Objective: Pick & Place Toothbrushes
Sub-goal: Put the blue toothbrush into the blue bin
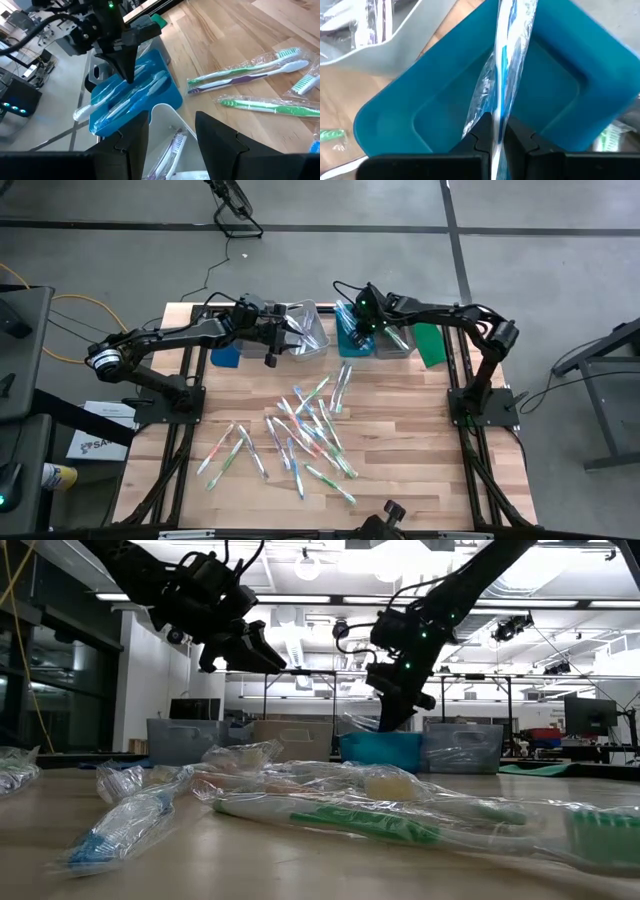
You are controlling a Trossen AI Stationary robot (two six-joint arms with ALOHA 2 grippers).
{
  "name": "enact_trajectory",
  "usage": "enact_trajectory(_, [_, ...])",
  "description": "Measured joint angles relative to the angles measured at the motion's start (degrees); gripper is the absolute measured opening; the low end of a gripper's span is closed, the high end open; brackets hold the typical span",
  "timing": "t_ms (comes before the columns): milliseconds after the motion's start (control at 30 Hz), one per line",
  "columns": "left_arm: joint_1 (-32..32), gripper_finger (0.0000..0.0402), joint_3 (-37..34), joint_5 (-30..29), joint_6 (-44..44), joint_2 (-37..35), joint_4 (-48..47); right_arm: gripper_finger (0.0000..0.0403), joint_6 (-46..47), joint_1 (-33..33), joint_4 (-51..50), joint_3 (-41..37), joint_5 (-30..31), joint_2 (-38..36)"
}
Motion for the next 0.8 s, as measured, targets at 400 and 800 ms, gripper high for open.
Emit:
enact_trajectory(400, [0.0, 0.0157, 0.0, 0.0, 0.4, 0.0, 0.0, 0.0017, 2.6, -0.3, -1.7, 0.0, -2.3, 0.1])
enact_trajectory(800, [0.1, 0.0157, 0.0, 0.0, 0.3, 0.0, -0.2, 0.0061, 6.5, -0.3, -2.4, 0.0, -3.1, 0.1])
